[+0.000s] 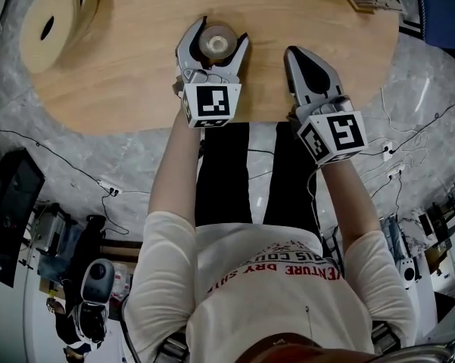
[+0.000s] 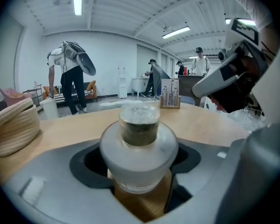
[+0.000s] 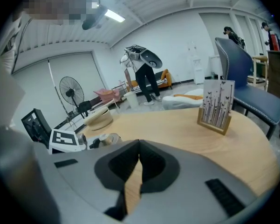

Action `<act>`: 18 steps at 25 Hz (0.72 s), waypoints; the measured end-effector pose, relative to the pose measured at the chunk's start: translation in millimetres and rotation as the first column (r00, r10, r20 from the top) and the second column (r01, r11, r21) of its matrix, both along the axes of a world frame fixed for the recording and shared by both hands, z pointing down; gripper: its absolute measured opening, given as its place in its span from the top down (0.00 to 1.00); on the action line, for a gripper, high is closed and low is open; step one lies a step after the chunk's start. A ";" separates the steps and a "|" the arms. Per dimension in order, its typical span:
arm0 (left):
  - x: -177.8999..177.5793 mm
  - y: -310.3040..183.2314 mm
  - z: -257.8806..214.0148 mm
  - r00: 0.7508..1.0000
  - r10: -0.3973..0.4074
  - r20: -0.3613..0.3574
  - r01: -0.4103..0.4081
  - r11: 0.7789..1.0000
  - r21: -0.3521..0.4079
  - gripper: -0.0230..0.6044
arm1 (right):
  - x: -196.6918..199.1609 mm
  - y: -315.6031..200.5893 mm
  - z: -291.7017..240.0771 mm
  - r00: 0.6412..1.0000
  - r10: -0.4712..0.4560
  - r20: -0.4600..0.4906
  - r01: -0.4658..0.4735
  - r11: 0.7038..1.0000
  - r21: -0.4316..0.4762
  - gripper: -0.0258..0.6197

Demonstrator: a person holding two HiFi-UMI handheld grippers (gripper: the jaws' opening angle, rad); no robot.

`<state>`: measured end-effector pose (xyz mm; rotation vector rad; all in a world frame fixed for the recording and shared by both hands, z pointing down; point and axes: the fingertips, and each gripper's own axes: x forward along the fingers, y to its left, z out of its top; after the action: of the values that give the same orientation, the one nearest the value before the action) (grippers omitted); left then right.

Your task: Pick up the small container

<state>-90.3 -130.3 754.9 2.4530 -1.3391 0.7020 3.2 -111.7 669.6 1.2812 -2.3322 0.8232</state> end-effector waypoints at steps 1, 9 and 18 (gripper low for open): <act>0.3 -0.3 0.2 1.000 0.000 -0.004 0.000 1.000 0.002 0.42 | 1.2 1.1 1.4 1.000 -0.003 -0.006 0.003 1.000 0.000 0.95; 1.9 8.7 -11.1 0.998 0.058 -0.011 -0.058 0.998 -0.004 0.42 | 3.1 7.0 -4.1 0.999 0.003 -0.035 -0.003 1.000 -0.007 0.95; -9.9 10.9 -125.6 0.997 0.070 0.013 -0.071 0.995 0.065 0.42 | -9.3 2.1 -76.2 0.999 -0.033 -0.031 0.035 0.998 0.051 0.95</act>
<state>-100.2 -119.4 629.4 2.5622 -1.3048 0.6993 -6.2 -109.5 593.4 1.2621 -2.3585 0.7328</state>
